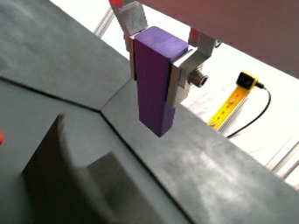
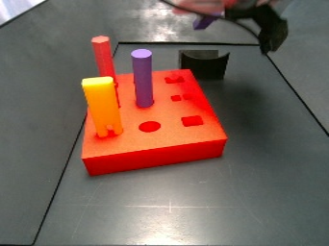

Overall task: Pick up the rectangle object. Move up. Place the rectangle object on the fixture. Regrasp the rectangle object. Move to above the board. Insert the rectangle object.
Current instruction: Move to above the board.

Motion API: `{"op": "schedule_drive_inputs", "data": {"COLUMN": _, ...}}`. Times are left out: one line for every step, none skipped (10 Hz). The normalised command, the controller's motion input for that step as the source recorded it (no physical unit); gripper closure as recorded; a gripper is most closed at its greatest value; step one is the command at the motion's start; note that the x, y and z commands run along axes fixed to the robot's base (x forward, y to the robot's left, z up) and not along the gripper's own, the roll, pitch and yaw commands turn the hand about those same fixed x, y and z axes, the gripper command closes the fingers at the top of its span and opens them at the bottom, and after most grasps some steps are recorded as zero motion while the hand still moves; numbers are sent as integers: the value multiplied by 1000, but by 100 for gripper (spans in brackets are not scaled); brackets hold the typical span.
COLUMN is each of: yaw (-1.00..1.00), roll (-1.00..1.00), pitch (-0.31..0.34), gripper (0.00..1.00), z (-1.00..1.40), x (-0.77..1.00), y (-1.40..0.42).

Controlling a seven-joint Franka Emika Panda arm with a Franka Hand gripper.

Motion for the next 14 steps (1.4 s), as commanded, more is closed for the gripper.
{"op": "schedule_drive_inputs", "data": {"yaw": -46, "roll": -33, "pitch": -61, "gripper": 100, "z": 1000, "x": -38, "y": -32}}
{"op": "schedule_drive_inputs", "data": {"yaw": -58, "roll": -37, "pitch": -44, "gripper": 100, "z": 1000, "x": -39, "y": -30}}
{"op": "schedule_drive_inputs", "data": {"yaw": -67, "roll": -43, "pitch": 0, "gripper": 100, "z": 1000, "x": -45, "y": -28}}
{"op": "schedule_drive_inputs", "data": {"yaw": -67, "roll": -44, "pitch": 18, "gripper": 100, "z": 1000, "x": -47, "y": -27}}
{"op": "schedule_drive_inputs", "data": {"yaw": -55, "roll": -45, "pitch": 55, "gripper": 100, "z": 1000, "x": -51, "y": -27}}
{"op": "schedule_drive_inputs", "data": {"yaw": -36, "roll": -46, "pitch": 81, "gripper": 100, "z": 1000, "x": -51, "y": -28}}
{"op": "schedule_drive_inputs", "data": {"yaw": -17, "roll": -46, "pitch": 91, "gripper": 100, "z": 1000, "x": -52, "y": -26}}
{"op": "schedule_drive_inputs", "data": {"yaw": -4, "roll": -46, "pitch": 98, "gripper": 100, "z": 1000, "x": -54, "y": -26}}
{"op": "schedule_drive_inputs", "data": {"yaw": 22, "roll": -51, "pitch": 104, "gripper": 100, "z": 1000, "x": -45, "y": -25}}
{"op": "schedule_drive_inputs", "data": {"yaw": 39, "roll": -52, "pitch": 113, "gripper": 100, "z": 825, "x": -32, "y": -22}}
{"op": "schedule_drive_inputs", "data": {"yaw": 57, "roll": -51, "pitch": 122, "gripper": 100, "z": 585, "x": -8, "y": -21}}
{"op": "schedule_drive_inputs", "data": {"yaw": 65, "roll": -49, "pitch": 128, "gripper": 100, "z": 469, "x": -1, "y": -21}}
{"op": "schedule_drive_inputs", "data": {"yaw": 83, "roll": -49, "pitch": 136, "gripper": 100, "z": 235, "x": 15, "y": -24}}
{"op": "schedule_drive_inputs", "data": {"yaw": -148, "roll": -1000, "pitch": -43, "gripper": 100, "z": 77, "x": -559, "y": -1000}}
